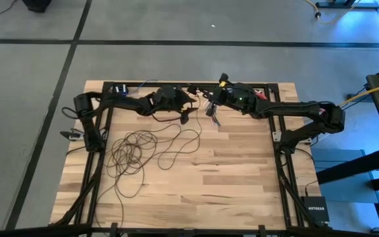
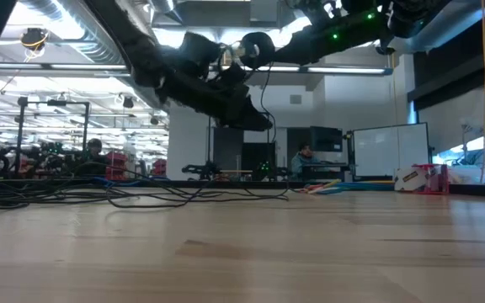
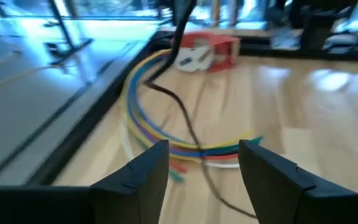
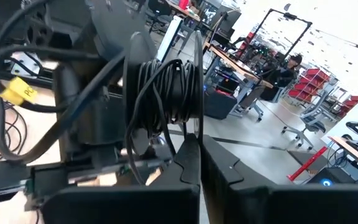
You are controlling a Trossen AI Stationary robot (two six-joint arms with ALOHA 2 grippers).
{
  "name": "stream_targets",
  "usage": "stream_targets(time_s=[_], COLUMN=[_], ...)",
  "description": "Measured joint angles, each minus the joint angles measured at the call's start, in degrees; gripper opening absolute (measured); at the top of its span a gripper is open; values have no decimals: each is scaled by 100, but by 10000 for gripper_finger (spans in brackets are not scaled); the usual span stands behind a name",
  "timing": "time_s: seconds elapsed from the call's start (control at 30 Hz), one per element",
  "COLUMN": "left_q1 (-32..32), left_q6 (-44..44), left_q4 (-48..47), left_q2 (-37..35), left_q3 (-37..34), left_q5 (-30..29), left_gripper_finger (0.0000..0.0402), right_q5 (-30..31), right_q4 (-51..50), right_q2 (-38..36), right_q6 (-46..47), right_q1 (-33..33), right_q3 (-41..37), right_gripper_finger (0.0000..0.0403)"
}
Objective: Coiling cords
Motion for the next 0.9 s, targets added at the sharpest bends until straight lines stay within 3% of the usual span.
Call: stream_targets(time_s=[0.57,0.9], left_q1=[29,29], left_q6=[-339,-173], left_q4=[1207,1216], left_q2=[525,535], left_q3=[4,4], left_q5=[164,140], left_gripper_finger=[184,83], right_q5=[0,0], right_q4=[4,4], right_q2=[0,0], right_q6=[-3,-7], right_q1=[0,0], right_q3=[0,0], right_gripper_finger=[1,1])
